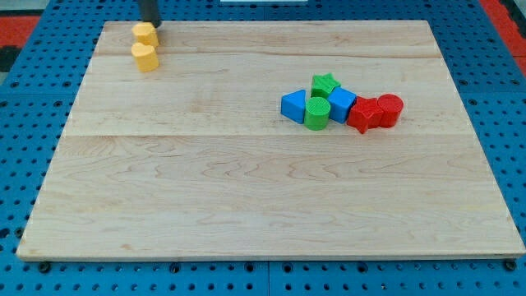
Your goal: Push the yellow hexagon to center along with yellow heart
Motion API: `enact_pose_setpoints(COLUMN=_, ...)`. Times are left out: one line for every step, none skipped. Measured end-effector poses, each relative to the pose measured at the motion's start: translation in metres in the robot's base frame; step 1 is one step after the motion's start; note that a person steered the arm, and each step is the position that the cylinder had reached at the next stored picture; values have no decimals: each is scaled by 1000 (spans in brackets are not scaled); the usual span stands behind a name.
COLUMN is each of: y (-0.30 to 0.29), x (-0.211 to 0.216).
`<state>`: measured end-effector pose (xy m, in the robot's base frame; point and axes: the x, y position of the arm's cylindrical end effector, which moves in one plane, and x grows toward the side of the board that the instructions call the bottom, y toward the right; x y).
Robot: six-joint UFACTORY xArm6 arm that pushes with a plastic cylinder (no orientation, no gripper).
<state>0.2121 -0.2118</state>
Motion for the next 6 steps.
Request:
enact_pose_setpoints(y=-14, x=44)
enact_pose_setpoints(y=-16, x=67)
enact_pose_setpoints(y=-75, x=76)
enact_pose_setpoints(y=-72, x=106)
enact_pose_setpoints(y=-8, x=101)
enact_pose_setpoints(y=60, x=90)
